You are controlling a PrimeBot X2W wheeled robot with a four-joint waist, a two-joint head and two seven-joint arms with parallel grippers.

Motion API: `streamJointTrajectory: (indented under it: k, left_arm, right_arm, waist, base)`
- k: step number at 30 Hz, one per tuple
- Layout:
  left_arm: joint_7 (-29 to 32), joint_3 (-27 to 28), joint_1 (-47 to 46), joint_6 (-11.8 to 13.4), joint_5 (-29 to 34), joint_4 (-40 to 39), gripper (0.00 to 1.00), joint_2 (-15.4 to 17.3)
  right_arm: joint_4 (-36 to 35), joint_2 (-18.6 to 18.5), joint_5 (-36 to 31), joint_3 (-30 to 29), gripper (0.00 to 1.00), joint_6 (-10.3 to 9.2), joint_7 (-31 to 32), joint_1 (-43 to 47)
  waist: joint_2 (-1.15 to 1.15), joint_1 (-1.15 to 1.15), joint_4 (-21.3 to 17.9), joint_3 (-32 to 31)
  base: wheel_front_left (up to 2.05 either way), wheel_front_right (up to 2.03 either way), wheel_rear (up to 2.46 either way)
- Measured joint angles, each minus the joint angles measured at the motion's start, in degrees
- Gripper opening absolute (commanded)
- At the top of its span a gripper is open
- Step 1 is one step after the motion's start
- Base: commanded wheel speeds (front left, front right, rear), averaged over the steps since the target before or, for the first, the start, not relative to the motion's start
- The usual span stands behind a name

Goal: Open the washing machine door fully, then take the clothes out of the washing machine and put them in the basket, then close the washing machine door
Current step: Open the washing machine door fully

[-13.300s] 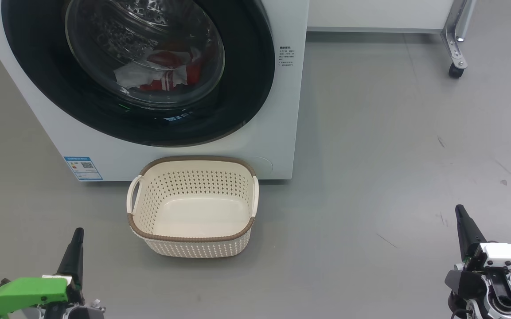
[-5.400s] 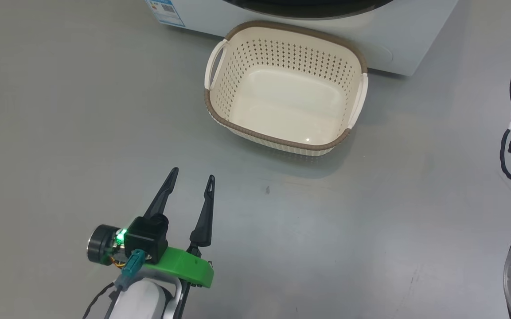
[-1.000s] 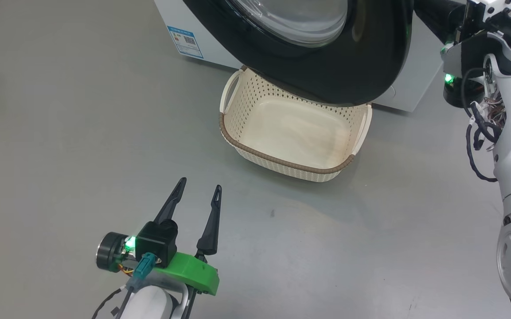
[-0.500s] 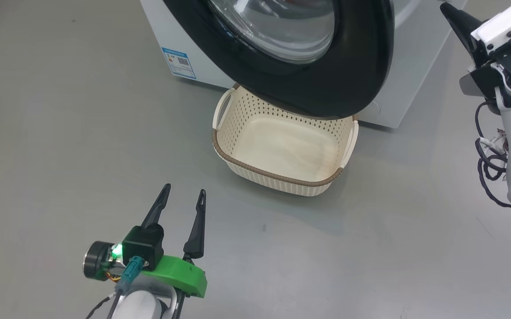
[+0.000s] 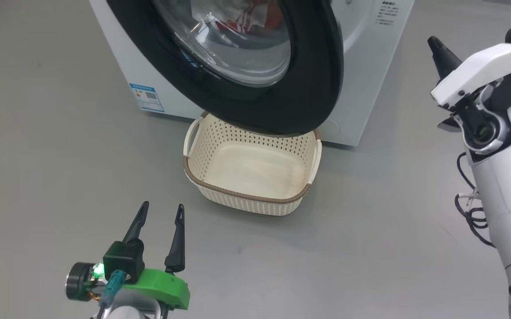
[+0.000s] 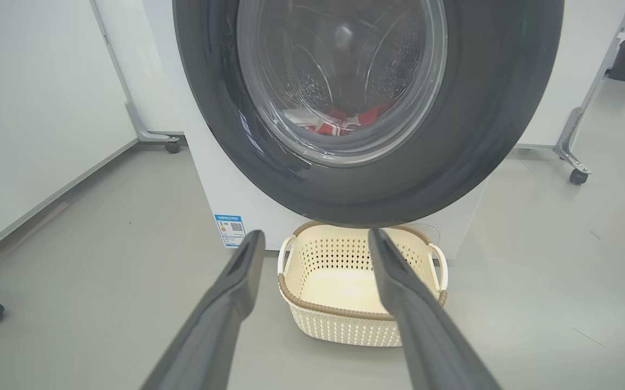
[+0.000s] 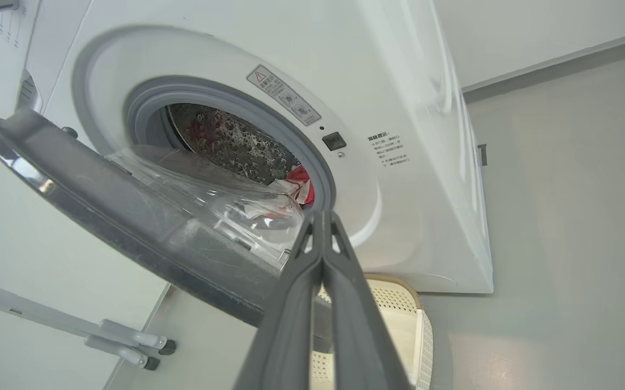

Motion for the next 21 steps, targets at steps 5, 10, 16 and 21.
streamJointTrajectory:
  k: [5, 10, 16, 21]
  left_arm:
    - [0.0, 2.2, 1.5, 0.0, 0.1, -0.1, 1.00, 0.1]
    - [0.0, 3.5, 2.0, 0.0, 0.8, -0.4, 1.00, 0.1]
    - [0.0, 5.2, 2.9, 0.0, 1.7, -1.0, 1.00, 0.1]
    - [0.0, 5.6, 3.4, 0.0, 2.0, -2.1, 1.00, 0.1]
  right_arm:
    - [-4.6, 0.0, -4.6, 4.2, 0.00, 0.01, -5.1, 5.4]
    - [-8.8, -0.5, -9.2, 8.2, 0.00, 0.01, -10.0, 11.8]
    - [-11.1, -1.8, -13.0, 9.5, 0.00, 0.01, -14.8, 16.9]
    - [-14.2, -2.7, -16.6, 10.0, 0.00, -0.82, -20.3, 22.3]
  waist:
    - [0.00, 0.00, -2.3, -1.5]
    - [0.00, 0.00, -4.4, -2.8]
    - [0.00, 0.00, -6.3, -3.9]
    - [0.00, 0.00, -8.0, -4.5]
  base:
    - [0.00, 0.00, 0.00]
    - [0.00, 0.00, 0.00]
    - [0.00, 0.00, 0.00]
    - [0.00, 0.00, 0.00]
